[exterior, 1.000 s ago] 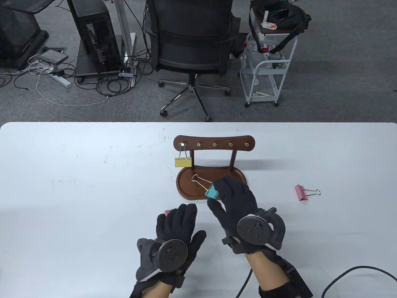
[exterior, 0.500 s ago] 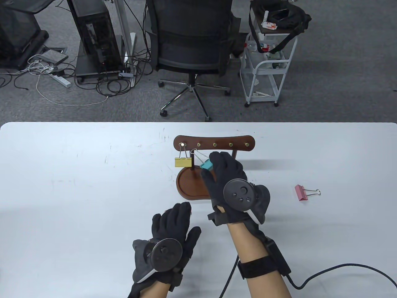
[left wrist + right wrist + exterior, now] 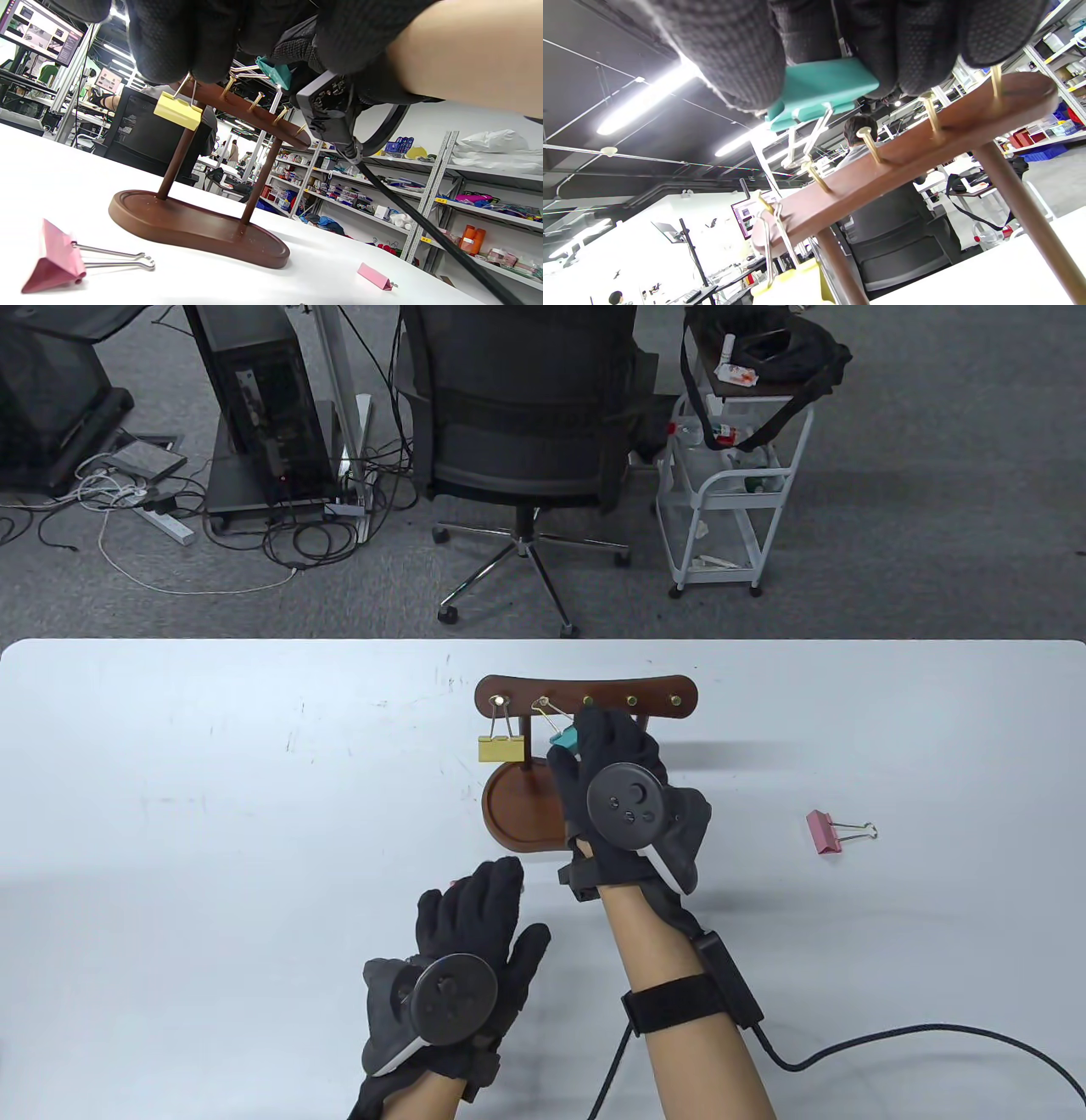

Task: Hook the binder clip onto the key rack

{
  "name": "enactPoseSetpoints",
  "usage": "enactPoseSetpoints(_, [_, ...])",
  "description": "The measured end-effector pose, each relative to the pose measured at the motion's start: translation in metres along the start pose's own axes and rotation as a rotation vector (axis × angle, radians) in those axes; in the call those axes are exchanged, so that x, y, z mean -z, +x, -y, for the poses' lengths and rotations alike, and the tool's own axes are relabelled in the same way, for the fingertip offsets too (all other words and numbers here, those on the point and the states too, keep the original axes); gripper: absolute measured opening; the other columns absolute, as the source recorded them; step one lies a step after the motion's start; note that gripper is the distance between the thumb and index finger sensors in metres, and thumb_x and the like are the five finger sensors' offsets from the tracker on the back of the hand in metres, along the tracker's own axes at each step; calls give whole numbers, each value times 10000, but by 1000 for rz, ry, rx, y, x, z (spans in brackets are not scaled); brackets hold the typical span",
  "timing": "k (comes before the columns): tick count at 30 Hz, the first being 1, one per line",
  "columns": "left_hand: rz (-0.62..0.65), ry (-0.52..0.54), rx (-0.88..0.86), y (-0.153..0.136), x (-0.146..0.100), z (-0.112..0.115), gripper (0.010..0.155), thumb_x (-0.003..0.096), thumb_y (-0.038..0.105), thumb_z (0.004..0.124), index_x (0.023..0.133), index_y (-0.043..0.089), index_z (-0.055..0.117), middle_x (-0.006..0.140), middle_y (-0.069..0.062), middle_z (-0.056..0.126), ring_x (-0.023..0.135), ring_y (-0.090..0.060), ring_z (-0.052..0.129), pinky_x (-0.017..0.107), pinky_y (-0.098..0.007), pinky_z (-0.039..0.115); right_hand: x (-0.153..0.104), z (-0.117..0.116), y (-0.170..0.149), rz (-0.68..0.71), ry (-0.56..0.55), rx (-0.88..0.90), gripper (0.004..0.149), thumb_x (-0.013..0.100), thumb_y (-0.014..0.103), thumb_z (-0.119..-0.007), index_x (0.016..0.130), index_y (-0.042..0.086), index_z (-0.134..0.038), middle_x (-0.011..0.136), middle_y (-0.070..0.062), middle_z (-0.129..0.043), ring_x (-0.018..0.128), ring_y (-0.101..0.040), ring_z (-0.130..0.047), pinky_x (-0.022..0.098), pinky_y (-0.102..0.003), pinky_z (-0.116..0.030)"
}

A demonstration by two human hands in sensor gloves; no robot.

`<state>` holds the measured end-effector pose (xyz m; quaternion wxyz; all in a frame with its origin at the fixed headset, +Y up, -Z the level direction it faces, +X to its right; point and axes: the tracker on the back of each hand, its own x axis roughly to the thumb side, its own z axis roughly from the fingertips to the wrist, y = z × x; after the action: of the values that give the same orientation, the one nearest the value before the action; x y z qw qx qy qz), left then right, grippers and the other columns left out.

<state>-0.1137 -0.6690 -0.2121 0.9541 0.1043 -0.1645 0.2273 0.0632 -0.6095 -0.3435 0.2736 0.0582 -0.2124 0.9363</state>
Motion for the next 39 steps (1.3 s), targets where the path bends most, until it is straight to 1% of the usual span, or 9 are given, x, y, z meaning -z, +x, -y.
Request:
enactPoseSetpoints(10, [1,-10,-14,0,0,1,755,580,418,782,1165,-4,559,1119,-318,698,958,-602,735,681,-798,474,0,-8,-3,-23,4,-37,665,530,382,-855,1043,-9,-691,1041,-357,-667,833,-597,-727,574,-705,-631])
enactPoseSetpoints(12, [0,-10,-14,0,0,1,755,580,418,782,1165,-3,558,1119,-316,698,956,-601,737,681,-798,474,1,-11,-5,-32,12,-49,672,534,402,-850,1041,-9,-692,1032,-355,-676,818,-591,-741,568,-698,-640])
enactPoseSetpoints(15, [-3,-15,-19,-1,0,1,755,581,418,782,1165,-5,558,1118,-319,700,957,-603,735,681,-798,473,0,-17,-7,-66,28,-49,721,531,415,-856,1081,-2,-648,1028,-349,-674,797,-583,-756,557,-692,-651])
enactPoseSetpoints(18, [-8,-17,-18,-1,0,1,754,581,418,782,1165,-2,559,1118,-318,700,956,-601,736,681,-798,473,0,-25,-9,-83,47,-46,752,529,424,-859,1096,-9,-618,1027,-346,-673,792,-579,-761,552,-690,-654])
enactPoseSetpoints(27, [-26,-35,-23,-6,2,2,753,581,418,781,1164,-6,562,1116,-321,700,955,-603,737,680,-800,471,-2,-48,-15,-88,82,-53,770,526,442,-860,1096,-10,-606,1027,-326,-679,786,-570,-770,549,-684,-662])
enactPoseSetpoints(39, [-27,-23,-11,-4,2,-1,750,583,418,780,1163,-8,569,1117,-324,699,954,-606,734,680,-801,468,-4,-72,-23,-79,104,-73,807,524,440,-866,1118,-7,-551,1030,-321,-662,791,-565,-761,553,-683,-657])
